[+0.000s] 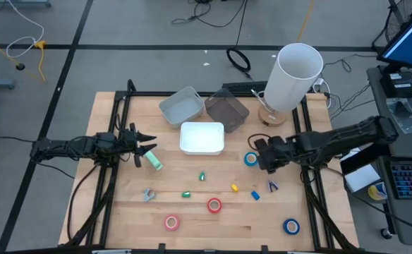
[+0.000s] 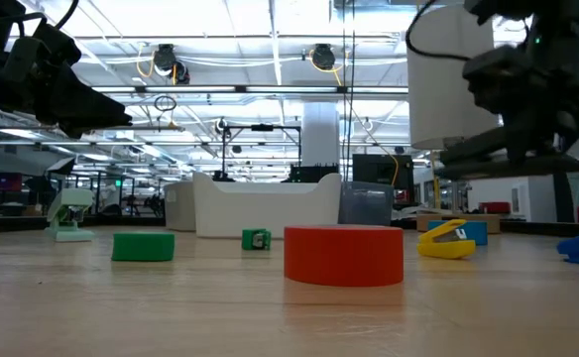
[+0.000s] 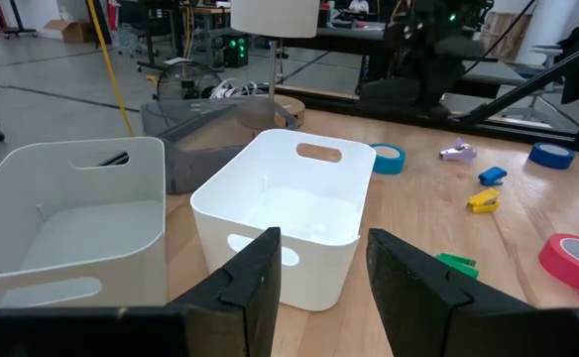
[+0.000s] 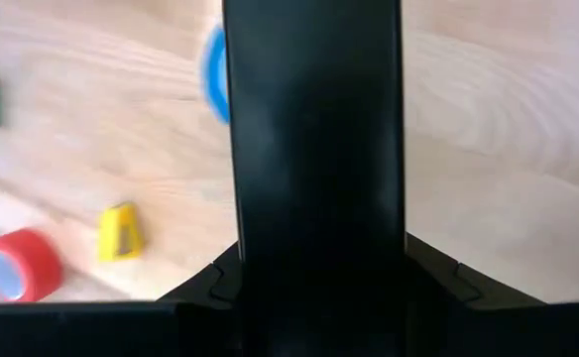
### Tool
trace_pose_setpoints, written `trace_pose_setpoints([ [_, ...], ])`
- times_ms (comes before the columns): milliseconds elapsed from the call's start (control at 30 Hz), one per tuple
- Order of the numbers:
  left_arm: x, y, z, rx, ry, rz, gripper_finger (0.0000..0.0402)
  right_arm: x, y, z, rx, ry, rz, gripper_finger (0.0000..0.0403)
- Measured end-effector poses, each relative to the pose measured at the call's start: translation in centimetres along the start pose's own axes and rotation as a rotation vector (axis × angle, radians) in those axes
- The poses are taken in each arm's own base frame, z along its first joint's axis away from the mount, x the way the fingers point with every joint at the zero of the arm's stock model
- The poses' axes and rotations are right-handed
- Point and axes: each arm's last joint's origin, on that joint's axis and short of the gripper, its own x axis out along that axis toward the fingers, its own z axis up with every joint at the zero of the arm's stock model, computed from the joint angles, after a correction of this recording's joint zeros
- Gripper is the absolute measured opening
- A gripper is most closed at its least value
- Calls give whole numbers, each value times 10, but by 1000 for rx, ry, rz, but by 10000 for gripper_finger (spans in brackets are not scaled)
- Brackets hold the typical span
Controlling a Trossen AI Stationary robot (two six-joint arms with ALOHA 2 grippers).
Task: Pick and place Stapler, Stapler remover, tape
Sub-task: Put the black stapler into the gray bin
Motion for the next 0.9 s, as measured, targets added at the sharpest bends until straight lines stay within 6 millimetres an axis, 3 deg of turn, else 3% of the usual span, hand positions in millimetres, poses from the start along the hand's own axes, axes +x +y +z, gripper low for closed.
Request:
trace_pose_setpoints([
  [300, 0, 0, 0, 0, 0, 0, 152, -16, 14, -10, -83, -20, 68, 148],
  [667, 0, 0, 0, -2, -2, 17, 152, -20, 23, -23, -107, -49, 156, 148],
  [733, 0, 0, 1, -80, -14, 5, 152, -20, 24, -23, -106, -65, 166, 148],
  [900, -1, -2, 15, -492, -137, -71, 152, -21, 29, -23, -96, -71, 223, 148],
])
